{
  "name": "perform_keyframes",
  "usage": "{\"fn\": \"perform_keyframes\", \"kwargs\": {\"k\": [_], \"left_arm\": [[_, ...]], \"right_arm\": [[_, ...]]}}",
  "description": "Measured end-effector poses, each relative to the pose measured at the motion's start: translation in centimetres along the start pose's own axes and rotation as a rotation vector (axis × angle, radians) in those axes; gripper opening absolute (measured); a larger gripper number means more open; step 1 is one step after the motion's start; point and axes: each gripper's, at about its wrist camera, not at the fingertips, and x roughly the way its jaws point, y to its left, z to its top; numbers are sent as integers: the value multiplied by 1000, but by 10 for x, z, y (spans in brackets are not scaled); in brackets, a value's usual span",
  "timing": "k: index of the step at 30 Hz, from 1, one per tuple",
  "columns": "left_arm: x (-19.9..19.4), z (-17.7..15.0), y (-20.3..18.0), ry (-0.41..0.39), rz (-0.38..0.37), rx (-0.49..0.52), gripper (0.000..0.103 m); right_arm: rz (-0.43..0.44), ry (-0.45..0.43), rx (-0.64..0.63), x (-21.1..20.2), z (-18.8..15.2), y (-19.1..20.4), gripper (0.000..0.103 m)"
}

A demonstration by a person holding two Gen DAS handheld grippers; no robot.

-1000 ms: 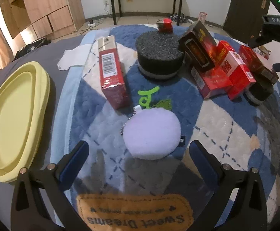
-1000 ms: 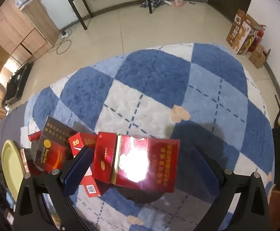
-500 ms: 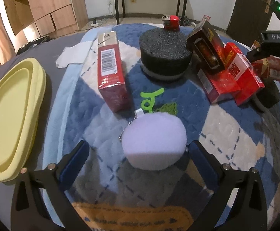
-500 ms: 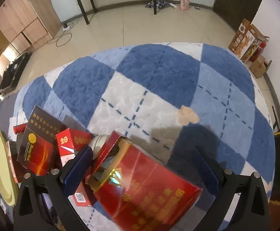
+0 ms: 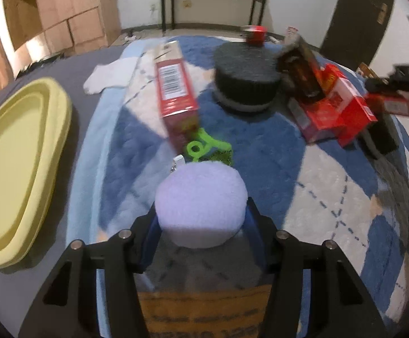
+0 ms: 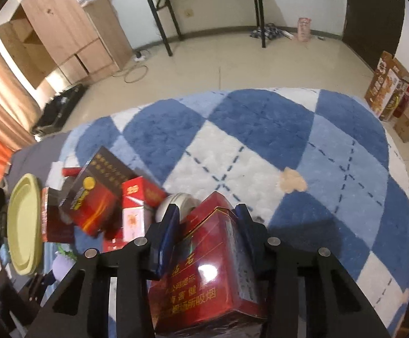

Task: Organize rigid objects
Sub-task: 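Carry both held items to the yellow tray and release them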

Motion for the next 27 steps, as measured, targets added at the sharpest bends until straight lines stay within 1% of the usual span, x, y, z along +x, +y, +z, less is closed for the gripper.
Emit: {"fn": "perform_keyframes", "kwargs": {"k": [4,6,7,10,13,15,17,19,22,24,27], "left_arm": [[-8,4,19,7,6,-65,56],[-19,7,33,-9,-4,-104,56],[-27,9,43,-18,-14,-129,56],[-49,17,67,-36,-39,-152,56],[-75,24,95,-89,-27,-139,56],[-88,26,111,-129,-4,-136,56],[-95,25,125,-166,25,-140,56],[-93,23,133,-164,38,-159,56],[-93,19,141,-147,29,-200,56],[-93,25,144,-147,25,-200,56],[-100,31,155,-165,30,-228,56]], "right_arm": [[34,-50,-8,-22,-7,-5,32],[55,-83,0,-38,-8,-7,26],[69,-101,3,-47,-8,-8,24],[122,-132,-5,-70,-11,-4,22],[160,-115,-27,-74,-13,3,22],[194,-96,-2,-68,-16,-3,22],[235,-48,64,-52,-18,-17,22],[250,-28,126,-38,-19,-31,22],[288,-13,192,-27,-21,-47,22],[306,-20,207,-33,-18,-49,22],[374,-60,190,-55,-7,-37,21]]}}
